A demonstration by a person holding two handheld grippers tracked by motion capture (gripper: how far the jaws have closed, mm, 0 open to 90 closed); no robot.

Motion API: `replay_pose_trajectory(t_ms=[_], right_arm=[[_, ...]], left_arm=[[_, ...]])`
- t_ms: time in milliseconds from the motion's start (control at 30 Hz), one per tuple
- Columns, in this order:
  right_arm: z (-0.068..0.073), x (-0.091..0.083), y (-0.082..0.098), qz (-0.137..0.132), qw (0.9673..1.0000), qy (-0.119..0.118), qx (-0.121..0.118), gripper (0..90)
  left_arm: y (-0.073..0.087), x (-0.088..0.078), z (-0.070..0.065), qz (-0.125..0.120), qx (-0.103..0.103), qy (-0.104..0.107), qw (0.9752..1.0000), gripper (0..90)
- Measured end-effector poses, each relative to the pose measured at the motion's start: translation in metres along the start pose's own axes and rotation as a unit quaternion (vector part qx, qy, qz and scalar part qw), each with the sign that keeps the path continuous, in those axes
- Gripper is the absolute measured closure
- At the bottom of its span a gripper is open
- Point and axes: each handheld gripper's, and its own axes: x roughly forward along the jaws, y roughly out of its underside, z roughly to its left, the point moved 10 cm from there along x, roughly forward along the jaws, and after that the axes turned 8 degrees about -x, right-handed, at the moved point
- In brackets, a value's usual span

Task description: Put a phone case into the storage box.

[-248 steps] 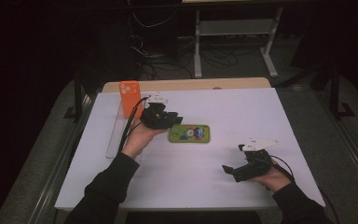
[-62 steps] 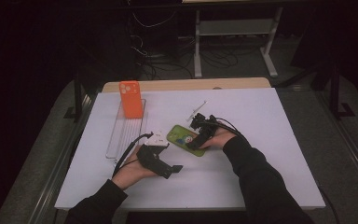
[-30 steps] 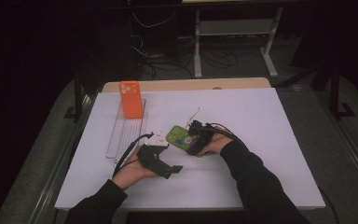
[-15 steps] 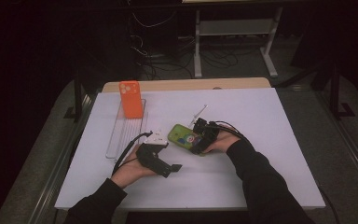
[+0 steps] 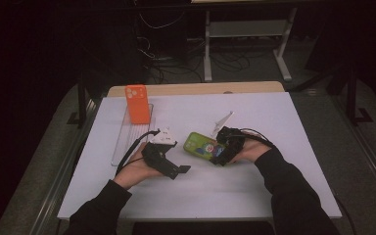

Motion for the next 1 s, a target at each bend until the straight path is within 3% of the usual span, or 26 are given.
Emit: replay_pose_trajectory(t_ms=[100, 333, 467, 500, 533, 600, 767, 1000], right_arm=[[0.002, -0.007, 0.003, -0.004, 0.9999, -0.007, -0.008, 15.3], [0.005, -0.021, 0.009, -0.01, 0.9996, -0.011, -0.024, 15.3], [0.009, -0.024, 0.014, -0.006, 0.9991, -0.023, -0.034, 15.3], [0.01, -0.024, 0.015, -0.004, 0.9989, -0.027, -0.038, 15.3], [0.012, -0.024, 0.015, -0.003, 0.9986, -0.031, -0.042, 15.3], [0.016, -0.024, 0.016, 0.001, 0.9979, -0.038, -0.052, 15.3], [0.027, -0.023, 0.015, 0.015, 0.9953, -0.053, -0.079, 15.3], [0.045, -0.021, 0.01, 0.014, 0.9904, -0.084, -0.109, 15.2]], left_arm=[[-0.006, 0.002, 0.0, -0.005, -0.006, 0.008, 0.9999, 0.0], [-0.019, 0.007, 0.006, -0.004, 0.015, 0.024, 0.9996, 0.0], [-0.025, 0.009, 0.005, -0.004, 0.033, 0.047, 0.9983, 0.0], [-0.027, 0.011, 0.003, -0.006, 0.029, 0.056, 0.998, 0.0], [-0.027, 0.011, 0.004, -0.001, 0.04, 0.061, 0.9974, 0.0], [-0.029, 0.012, 0.002, -0.008, 0.038, 0.069, 0.9969, 0.0], [-0.023, 0.014, -0.007, 0.006, 0.054, 0.083, 0.995, 0.0], [-0.011, 0.017, -0.021, 0.035, 0.082, 0.1, 0.991, 0.0]])
